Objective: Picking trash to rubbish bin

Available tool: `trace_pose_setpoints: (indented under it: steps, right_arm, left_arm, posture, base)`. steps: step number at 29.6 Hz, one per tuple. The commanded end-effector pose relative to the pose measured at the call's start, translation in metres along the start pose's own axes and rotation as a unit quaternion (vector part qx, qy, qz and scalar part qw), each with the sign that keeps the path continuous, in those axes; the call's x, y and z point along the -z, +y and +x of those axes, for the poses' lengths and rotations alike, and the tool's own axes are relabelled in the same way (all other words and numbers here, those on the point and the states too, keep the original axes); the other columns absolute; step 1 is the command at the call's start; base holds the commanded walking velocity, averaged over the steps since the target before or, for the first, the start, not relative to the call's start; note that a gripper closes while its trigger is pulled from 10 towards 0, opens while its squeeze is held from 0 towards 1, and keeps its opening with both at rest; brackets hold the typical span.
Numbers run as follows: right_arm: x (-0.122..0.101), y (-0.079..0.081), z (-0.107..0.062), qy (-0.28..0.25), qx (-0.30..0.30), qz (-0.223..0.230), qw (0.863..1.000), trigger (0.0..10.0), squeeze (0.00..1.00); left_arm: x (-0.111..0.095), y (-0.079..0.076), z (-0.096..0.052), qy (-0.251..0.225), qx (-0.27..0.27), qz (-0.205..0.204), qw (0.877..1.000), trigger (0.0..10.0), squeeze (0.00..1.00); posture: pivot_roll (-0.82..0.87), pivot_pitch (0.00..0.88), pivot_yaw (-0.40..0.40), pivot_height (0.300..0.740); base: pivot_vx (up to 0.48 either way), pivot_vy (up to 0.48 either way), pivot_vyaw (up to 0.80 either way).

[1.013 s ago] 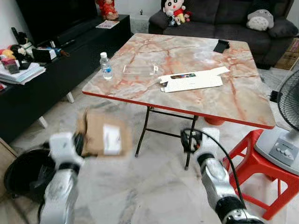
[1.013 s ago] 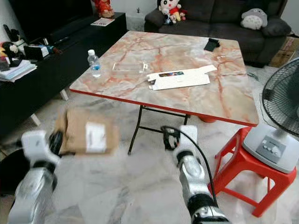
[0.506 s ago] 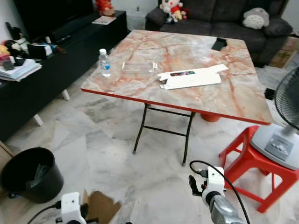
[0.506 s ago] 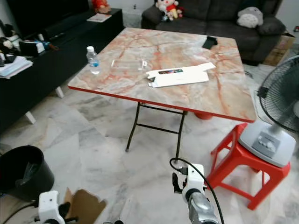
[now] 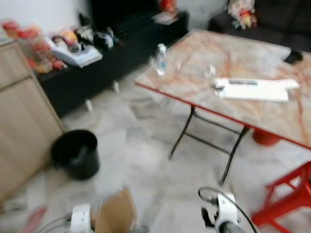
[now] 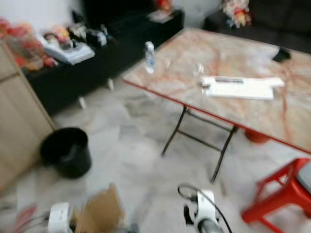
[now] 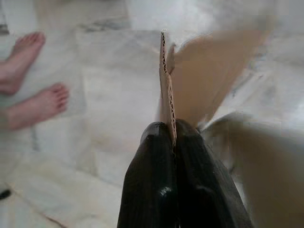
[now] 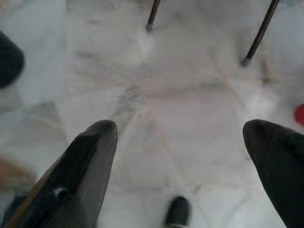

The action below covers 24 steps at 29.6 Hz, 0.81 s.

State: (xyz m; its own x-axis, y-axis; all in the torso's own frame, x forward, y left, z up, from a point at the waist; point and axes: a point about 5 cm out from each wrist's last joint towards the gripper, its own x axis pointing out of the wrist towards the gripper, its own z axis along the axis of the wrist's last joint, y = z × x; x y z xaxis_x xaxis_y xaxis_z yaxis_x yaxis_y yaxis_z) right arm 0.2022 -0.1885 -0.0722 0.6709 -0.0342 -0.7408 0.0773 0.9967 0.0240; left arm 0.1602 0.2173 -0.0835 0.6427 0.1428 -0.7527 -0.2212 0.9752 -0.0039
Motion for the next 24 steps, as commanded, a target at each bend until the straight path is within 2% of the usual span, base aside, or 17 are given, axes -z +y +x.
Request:
trace_pose_setpoints:
  steps: [1, 8, 17, 24]
  right_arm:
    - [0.0115, -0.0005, -0.0024, 0.022, 0.002, 0.001, 1.0, 10.0, 0.0]
    - [0.0048, 0.0021, -0.0004, 0.014, -0.001, -0.001, 1.0, 10.0, 0.0]
    - [0.0048, 0.0026, -0.0003, 0.014, -0.002, 0.0, 1.0, 10.0, 0.0]
    - [0.0061, 0.0074, -0.0004, 0.014, -0.015, 0.013, 1.0, 10.0, 0.0]
  left_arm:
    - [-0.0114, -0.0034, 0.0035, -0.017, 0.005, 0.018, 1.0, 10.0, 0.0]
    - [-0.0188, -0.0092, 0.0064, -0.028, 0.012, 0.029, 0.999, 10.0, 0.0]
    - [-0.0171, -0.0116, 0.0071, -0.018, 0.011, 0.028, 0.999, 10.0, 0.0]
    - [-0.0172, -0.0109, 0.0071, -0.021, 0.003, 0.03, 0.999, 10.0, 0.0]
  posture:
    - [0.01, 0.067, 0.0, 0.74]
    - [0.01, 0.068, 0.001, 0.74]
    - [0.01, 0.073, -0.001, 0.74]
    - [0.01, 0.074, -0.001, 0.74]
  base:
    - [0.0, 0.0, 0.8]
    - [0.0, 0.0, 0.8]
    - [0.0, 0.0, 0.77]
    - [0.075, 0.0, 0.12]
